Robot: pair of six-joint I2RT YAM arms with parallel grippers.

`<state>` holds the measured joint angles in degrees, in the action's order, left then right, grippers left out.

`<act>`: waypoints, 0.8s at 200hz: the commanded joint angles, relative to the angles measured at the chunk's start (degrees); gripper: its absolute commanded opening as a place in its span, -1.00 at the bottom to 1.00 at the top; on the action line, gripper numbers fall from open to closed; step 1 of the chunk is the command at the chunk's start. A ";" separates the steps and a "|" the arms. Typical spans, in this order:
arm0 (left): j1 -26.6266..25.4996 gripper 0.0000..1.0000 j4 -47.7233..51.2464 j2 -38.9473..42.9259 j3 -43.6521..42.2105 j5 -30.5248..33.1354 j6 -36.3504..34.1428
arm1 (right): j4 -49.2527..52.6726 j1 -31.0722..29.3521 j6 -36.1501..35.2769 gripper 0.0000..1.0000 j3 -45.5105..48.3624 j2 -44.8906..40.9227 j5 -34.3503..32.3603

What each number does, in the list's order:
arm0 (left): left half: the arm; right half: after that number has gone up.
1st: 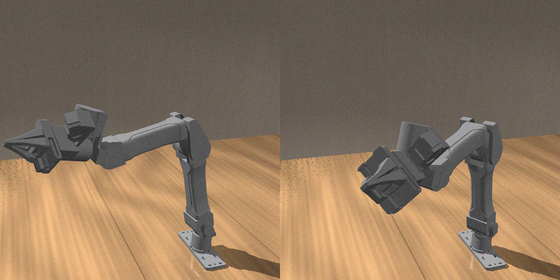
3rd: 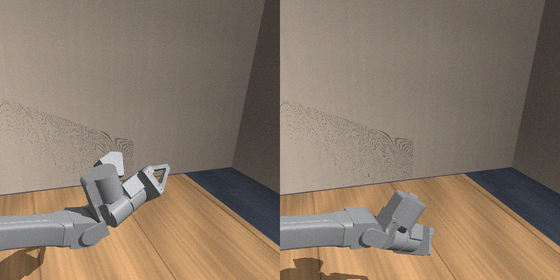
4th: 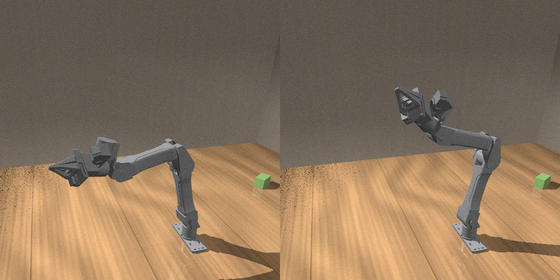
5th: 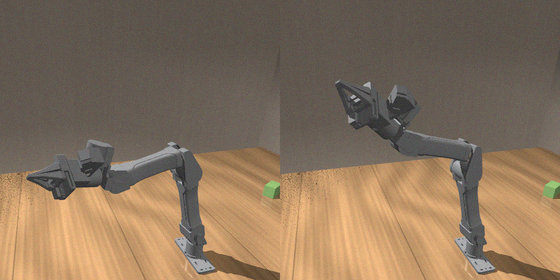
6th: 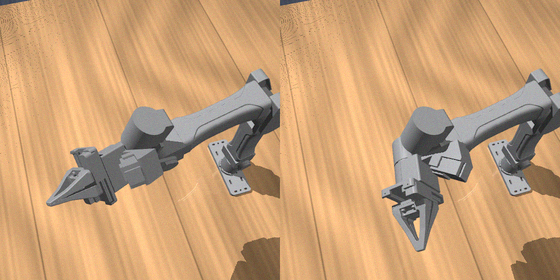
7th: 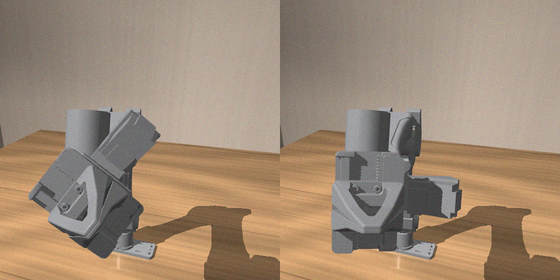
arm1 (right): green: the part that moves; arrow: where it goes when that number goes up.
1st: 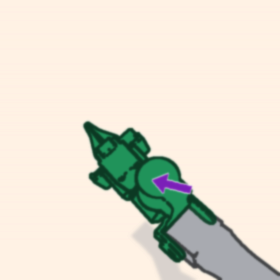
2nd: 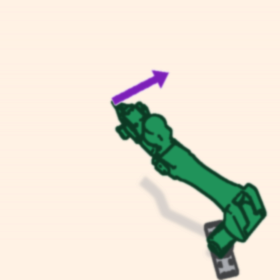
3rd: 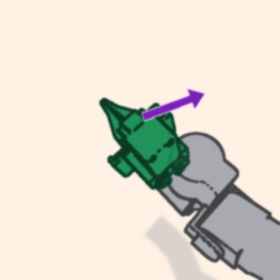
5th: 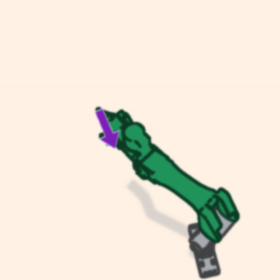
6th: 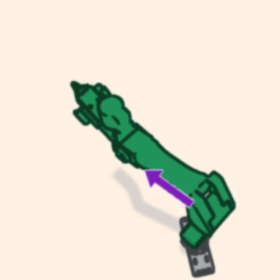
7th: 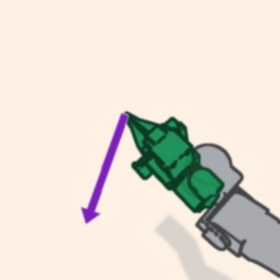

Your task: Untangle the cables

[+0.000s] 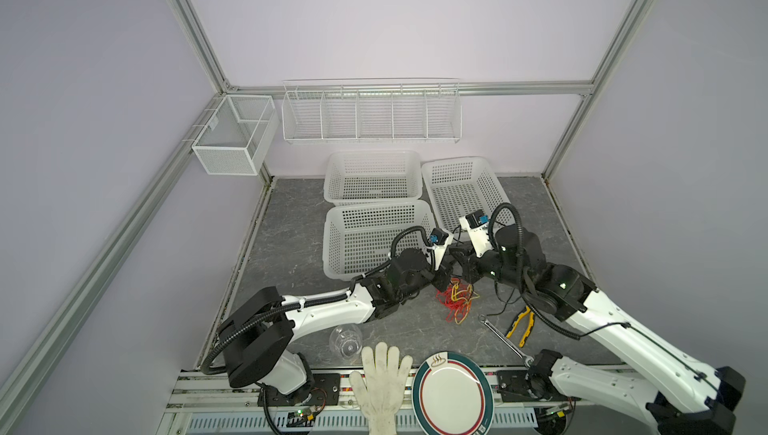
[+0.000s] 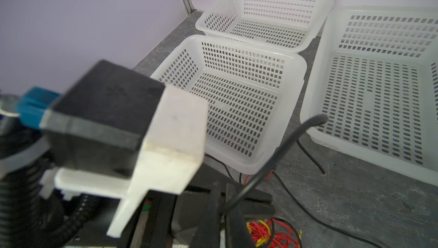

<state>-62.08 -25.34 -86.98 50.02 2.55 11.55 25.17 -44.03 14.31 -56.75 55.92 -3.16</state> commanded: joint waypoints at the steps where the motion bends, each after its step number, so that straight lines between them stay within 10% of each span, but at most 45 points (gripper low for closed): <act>1: 0.47 -1.00 -0.95 -0.41 2.15 1.56 1.18 | 0.36 0.18 0.34 -0.60 1.62 -2.00 -2.81; 62: 0.56 -1.00 9.30 -1.06 8.60 9.98 3.37 | 5.12 1.40 -0.84 0.48 10.55 -11.03 -8.39; 160: 0.56 -1.00 14.50 -2.38 12.91 8.51 4.35 | -15.28 2.59 3.72 0.56 24.25 -5.74 0.56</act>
<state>-61.82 -11.53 -88.58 60.60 11.31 14.61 19.92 -41.71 16.36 -33.36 47.66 -5.30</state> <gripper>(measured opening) 0.048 0.782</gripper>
